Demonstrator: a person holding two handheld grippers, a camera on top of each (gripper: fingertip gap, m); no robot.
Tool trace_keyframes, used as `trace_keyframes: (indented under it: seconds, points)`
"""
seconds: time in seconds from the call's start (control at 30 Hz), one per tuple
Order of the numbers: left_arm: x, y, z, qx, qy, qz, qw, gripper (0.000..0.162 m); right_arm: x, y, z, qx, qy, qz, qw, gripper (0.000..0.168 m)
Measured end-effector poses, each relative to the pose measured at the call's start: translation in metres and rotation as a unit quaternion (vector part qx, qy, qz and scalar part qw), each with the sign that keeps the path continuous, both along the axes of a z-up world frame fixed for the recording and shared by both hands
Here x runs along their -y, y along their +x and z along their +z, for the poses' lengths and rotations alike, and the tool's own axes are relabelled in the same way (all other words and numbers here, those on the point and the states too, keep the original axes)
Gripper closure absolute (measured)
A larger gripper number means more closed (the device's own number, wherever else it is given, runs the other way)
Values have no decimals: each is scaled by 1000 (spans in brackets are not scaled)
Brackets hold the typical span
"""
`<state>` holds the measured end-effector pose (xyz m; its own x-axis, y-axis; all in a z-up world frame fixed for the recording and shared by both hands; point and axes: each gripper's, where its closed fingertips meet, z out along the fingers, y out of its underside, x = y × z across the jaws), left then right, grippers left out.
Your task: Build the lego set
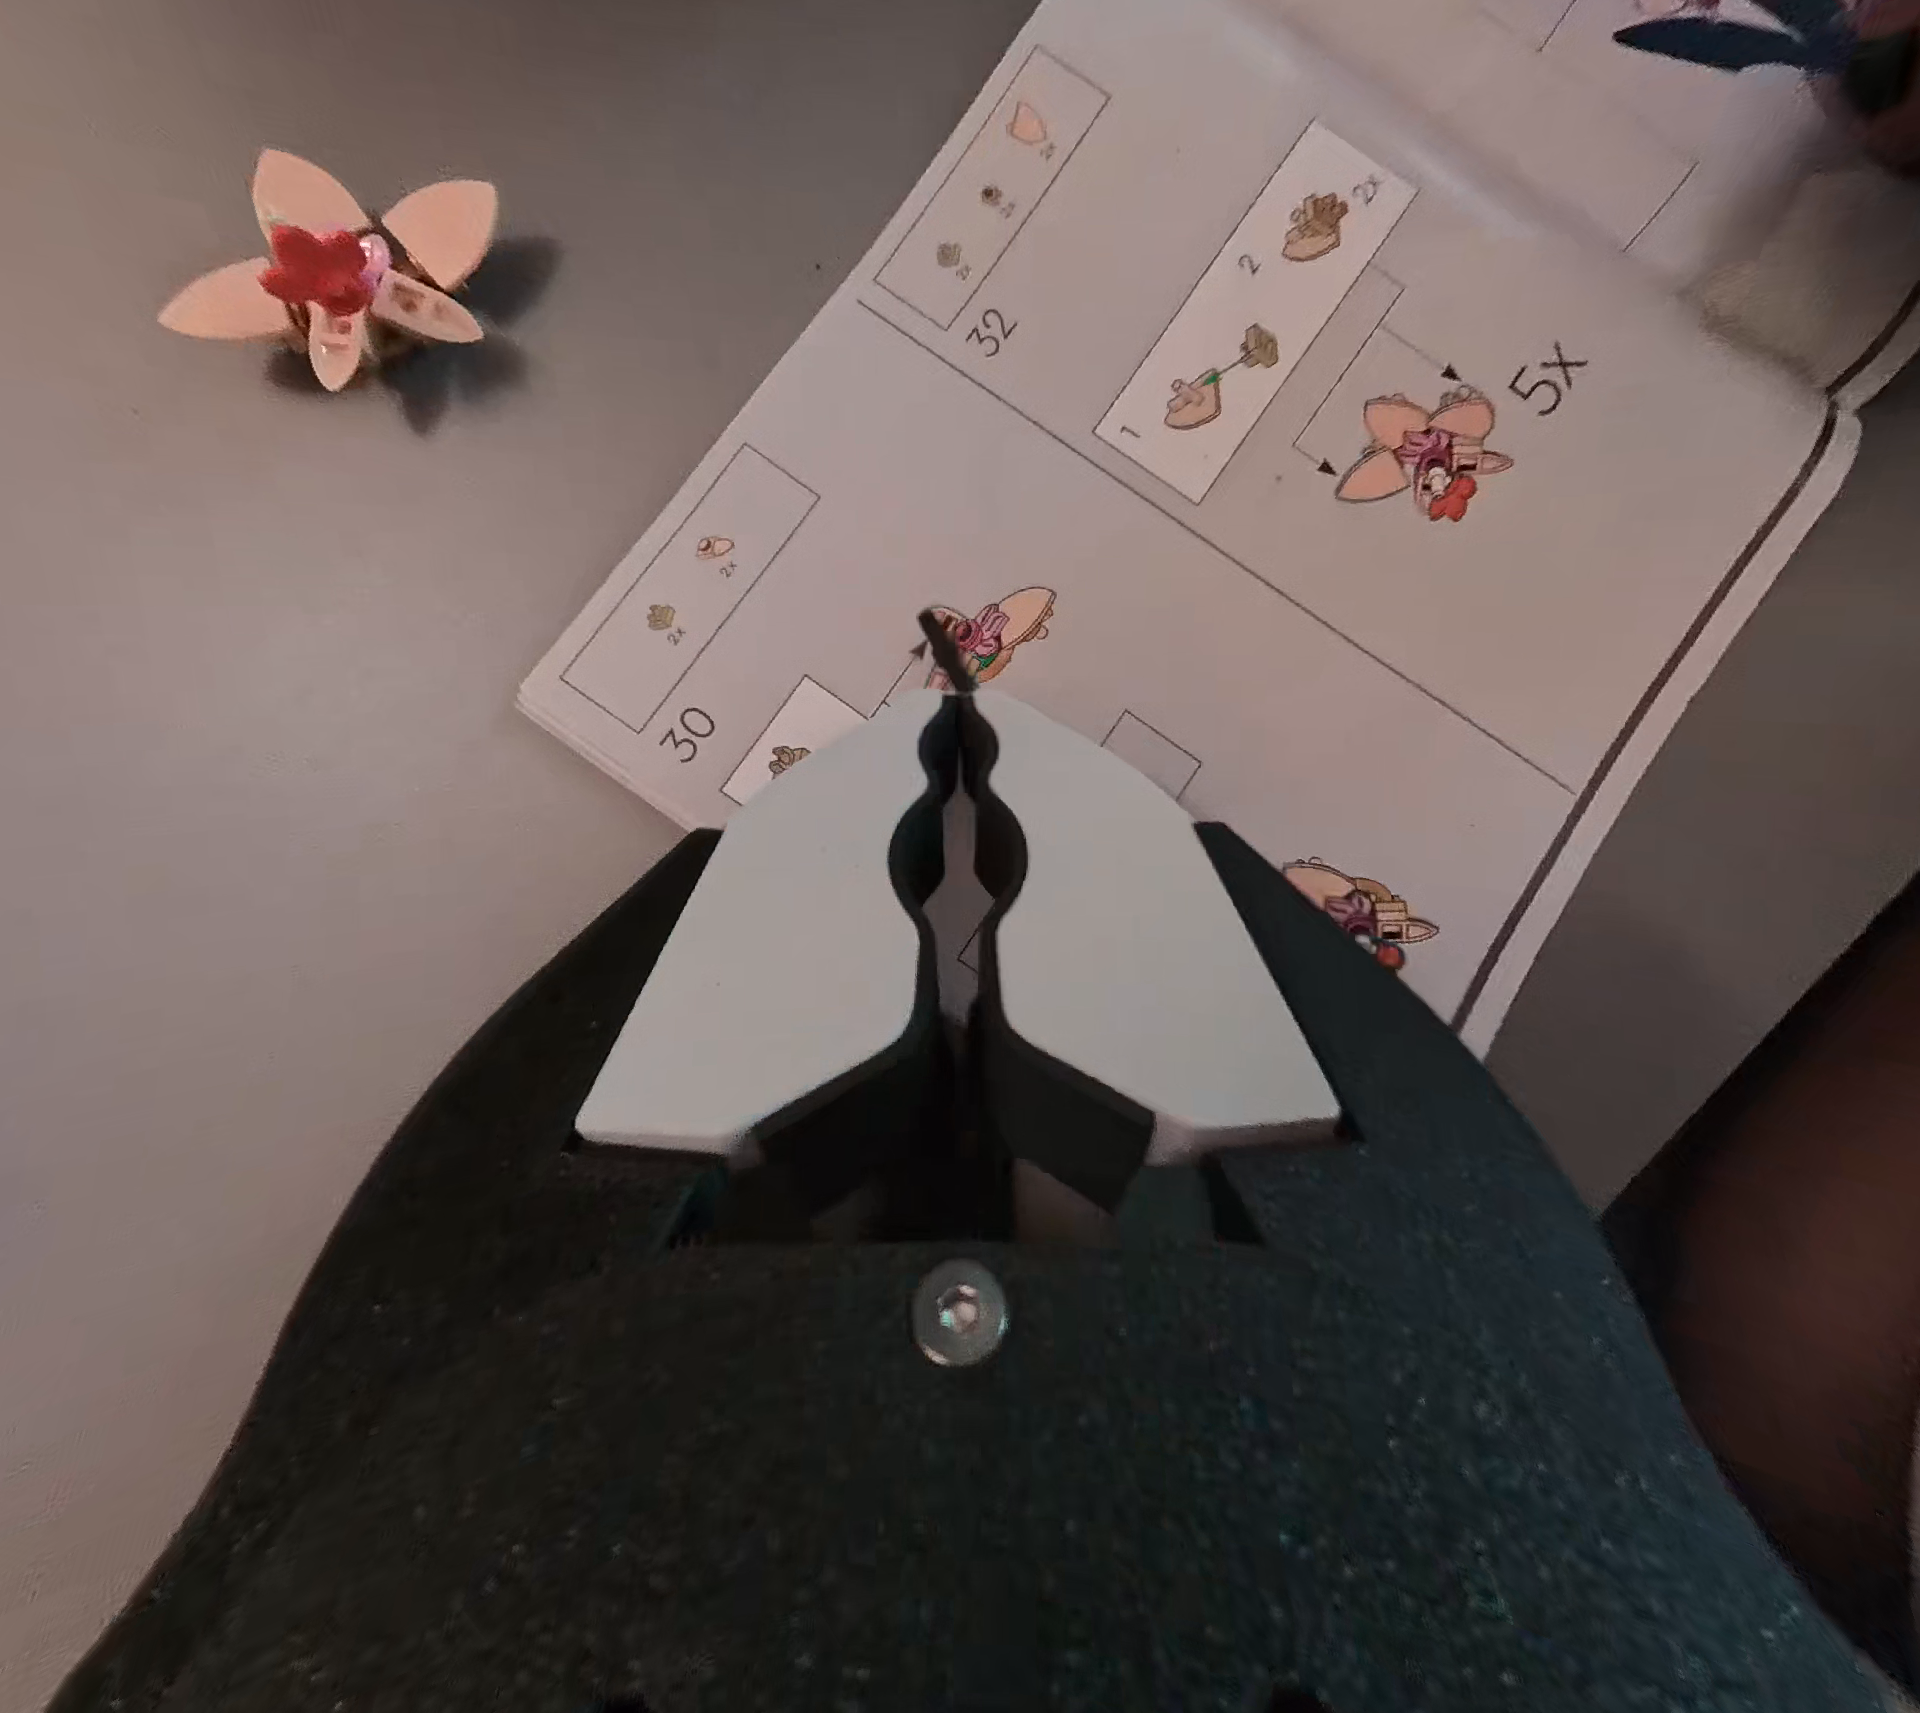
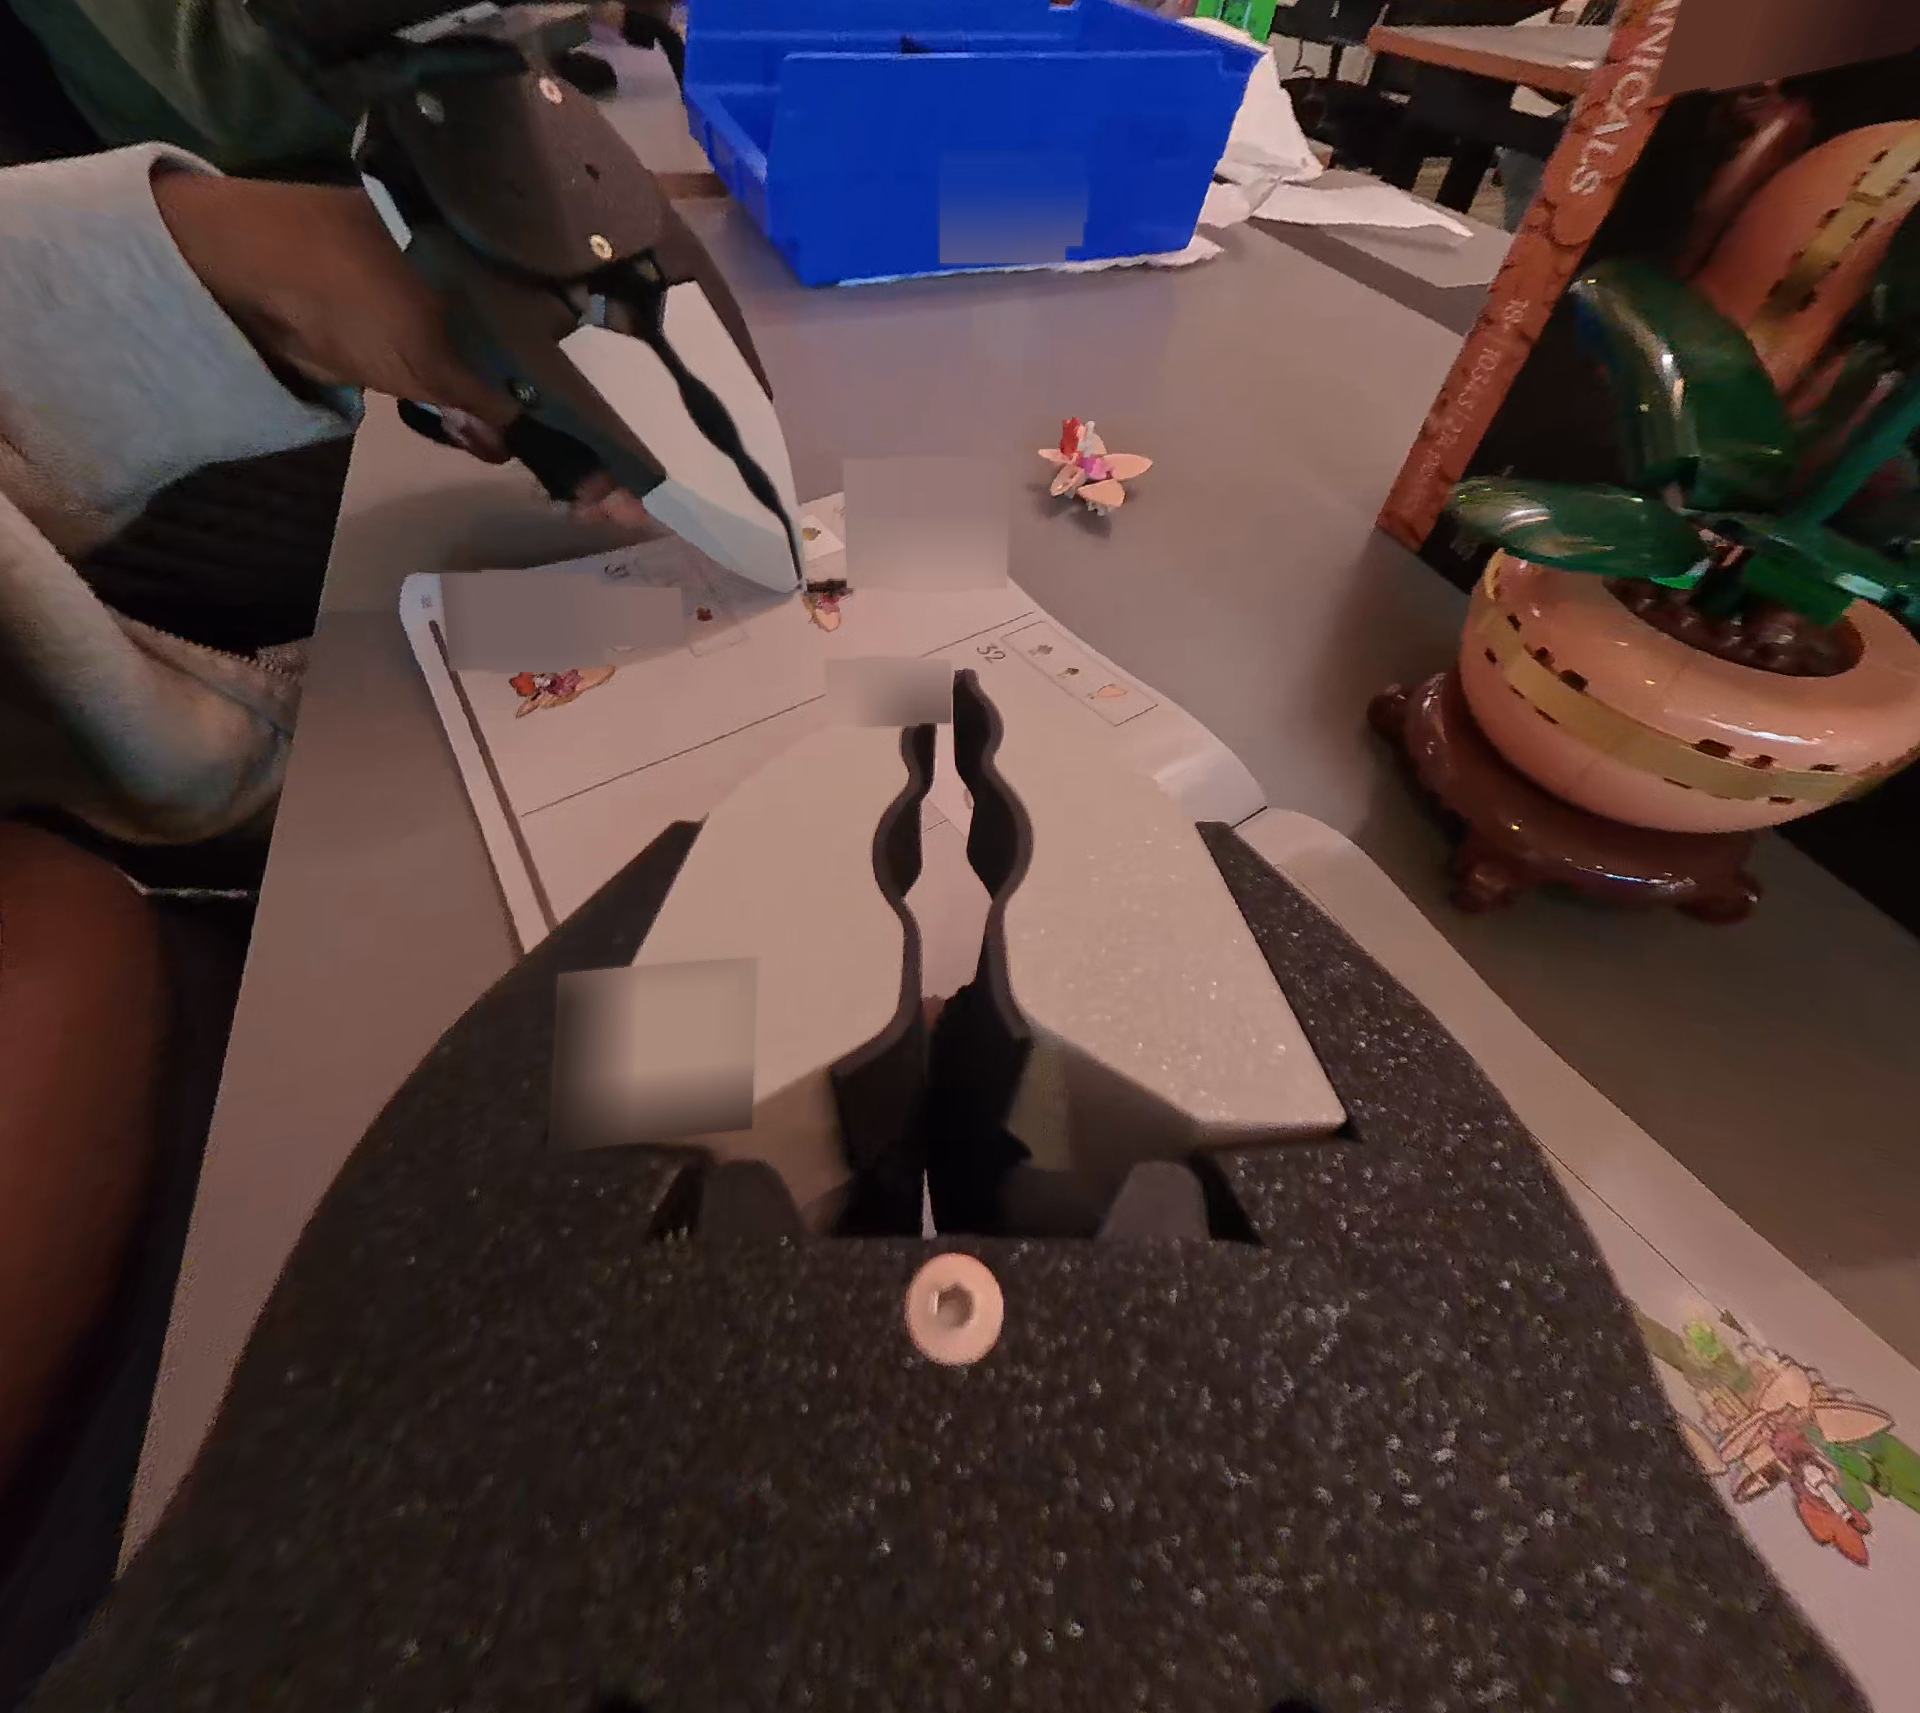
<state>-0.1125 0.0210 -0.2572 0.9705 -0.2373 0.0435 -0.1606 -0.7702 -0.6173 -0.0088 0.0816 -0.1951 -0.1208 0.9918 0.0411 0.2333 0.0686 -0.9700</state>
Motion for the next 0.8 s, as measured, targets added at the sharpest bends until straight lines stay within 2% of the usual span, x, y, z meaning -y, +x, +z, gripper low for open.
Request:
trace_keyframes:
  seconds: [0.2, 0.3, 0.4, 0.5, 0.63, 0.8]
  points:
    - [-1, -3, 3, -9, -4, 1, 1000, 162, 6, 3, 6, -16, -14, 9, 1000, 164]
    - [-11, 6, 16, 4, 27, 0, 1000, 156, 6, 5, 6, -24, -5, 4, 1000, 163]
    - [-18, 7, 11, -33, 23, -12, 999, 150, 5, 5, 9, -33, -3, -1, 999, 163]
    - [-15, 12, 8, -70, 11, -89, 994, 145, 6, 8, 12, -43, -3, -1, 999, 163]
    - [-10, 5, 21, -104, 16, -224, 969, 142, 5, 10, 14, -52, -10, -2, 999, 163]
    - [-6, 8, 21, -50, -15, -330, 942, 145, 3, 11, 17, -62, -17, -8, 998, 162]
